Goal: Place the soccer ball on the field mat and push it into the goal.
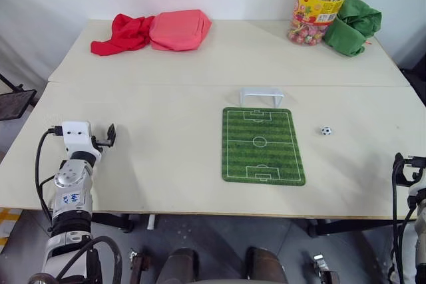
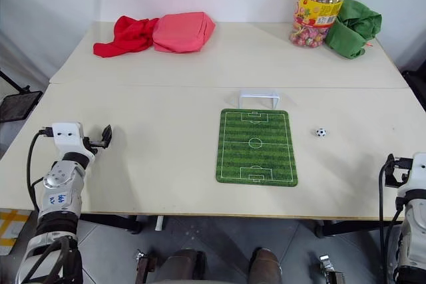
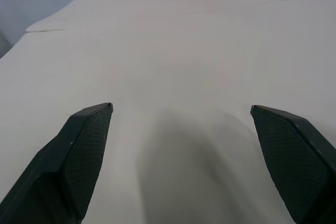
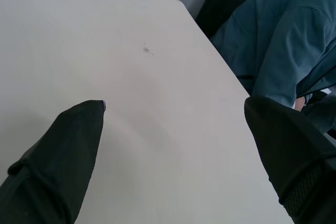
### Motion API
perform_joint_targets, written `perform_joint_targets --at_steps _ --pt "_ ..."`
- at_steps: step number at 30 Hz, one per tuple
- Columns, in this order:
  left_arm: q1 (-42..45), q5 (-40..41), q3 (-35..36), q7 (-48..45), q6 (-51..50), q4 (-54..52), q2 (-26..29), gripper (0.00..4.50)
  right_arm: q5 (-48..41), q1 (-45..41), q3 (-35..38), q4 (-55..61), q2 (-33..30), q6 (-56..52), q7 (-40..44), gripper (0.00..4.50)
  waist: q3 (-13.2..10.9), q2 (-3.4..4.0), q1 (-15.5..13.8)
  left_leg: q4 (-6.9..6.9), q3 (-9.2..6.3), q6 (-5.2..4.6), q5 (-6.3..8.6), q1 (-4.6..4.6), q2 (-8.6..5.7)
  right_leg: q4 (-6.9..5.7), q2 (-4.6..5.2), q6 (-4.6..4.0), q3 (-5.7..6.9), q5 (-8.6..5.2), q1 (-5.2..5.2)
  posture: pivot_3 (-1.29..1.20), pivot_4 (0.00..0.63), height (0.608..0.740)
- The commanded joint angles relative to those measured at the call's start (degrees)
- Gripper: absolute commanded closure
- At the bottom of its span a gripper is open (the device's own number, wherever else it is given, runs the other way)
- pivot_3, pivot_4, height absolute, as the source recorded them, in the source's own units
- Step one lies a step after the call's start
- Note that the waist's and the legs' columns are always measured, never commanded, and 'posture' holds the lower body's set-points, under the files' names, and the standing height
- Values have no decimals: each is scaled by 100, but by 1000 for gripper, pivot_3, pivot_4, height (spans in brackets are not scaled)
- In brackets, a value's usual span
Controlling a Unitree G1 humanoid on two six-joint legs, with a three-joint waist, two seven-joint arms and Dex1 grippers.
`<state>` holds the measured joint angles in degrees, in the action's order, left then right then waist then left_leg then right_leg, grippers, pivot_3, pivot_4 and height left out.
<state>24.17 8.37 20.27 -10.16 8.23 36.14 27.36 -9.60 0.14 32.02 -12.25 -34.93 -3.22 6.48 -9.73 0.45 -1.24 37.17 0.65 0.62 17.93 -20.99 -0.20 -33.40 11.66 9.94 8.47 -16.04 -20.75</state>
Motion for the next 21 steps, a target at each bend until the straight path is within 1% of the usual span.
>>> perform_joint_targets --at_steps 1,3,4,6,10,13,15,17,19,21 --pt "-16 -5 -67 -51 19 -148 6 0 -48 29 185 269 -48 -45 -26 29 0 0 0 0 0 0 0 0 0 0 0 0 0 0 0 0 150 740" --pt "45 214 69 41 -298 -262 -82 0 -68 29 215 391 -82 -143 -19 29 0 -1 1 0 0 0 0 0 0 0 0 0 0 0 0 0 150 740" --pt "50 169 31 40 -371 -296 -47 0 -85 11 230 447 -109 -195 -8 29 0 -1 1 0 0 0 0 -1 0 0 0 0 0 0 0 0 150 740" --pt "9 18 -170 -260 -165 -368 77 0 -110 -32 236 557 -160 -291 29 29 -1 -1 1 0 0 0 0 -2 0 0 0 0 0 0 -1 0 150 740" --pt "196 442 -468 -1769 -269 -514 261 0 -559 -659 22 761 -481 -854 632 29 -8 -4 23 7 7 0 0 -13 0 -1 -1 0 -3 0 -13 0 150 740" --pt "340 395 -825 -2711 -109 -416 457 0 -724 -1246 -407 692 -689 -1318 1195 29 -14 -15 64 11 11 0 -1 -22 2 -12 -4 -2 -8 1 -28 0 150 740" --pt "442 530 -985 -3419 -84 -361 495 0 -776 -1670 -736 543 -752 -1453 1581 29 -20 -25 114 6 10 4 -2 -20 10 -12 -14 -4 -8 2 -29 0 150 740" --pt "542 788 -1019 -4190 172 -283 473 0 -663 -2065 -1187 348 -799 -1475 1980 29 -23 -30 157 4 13 4 -2 -23 10 -11 -13 -4 -8 2 -32 0 150 740" --pt "626 821 -1123 -4782 310 -131 556 0 -581 -2393 -1572 102 -799 -1474 2361 29 -27 -36 169 3 18 4 -2 -28 10 -10 -12 -4 -8 2 -39 0 150 740" --pt "618 857 -1162 -5197 430 -66 618 0 -553 -2515 -1734 -31 -790 -1400 2564 29 -28 -39 165 2 20 4 -2 -31 9 -10 -12 -4 -8 2 -44 0 150 740"
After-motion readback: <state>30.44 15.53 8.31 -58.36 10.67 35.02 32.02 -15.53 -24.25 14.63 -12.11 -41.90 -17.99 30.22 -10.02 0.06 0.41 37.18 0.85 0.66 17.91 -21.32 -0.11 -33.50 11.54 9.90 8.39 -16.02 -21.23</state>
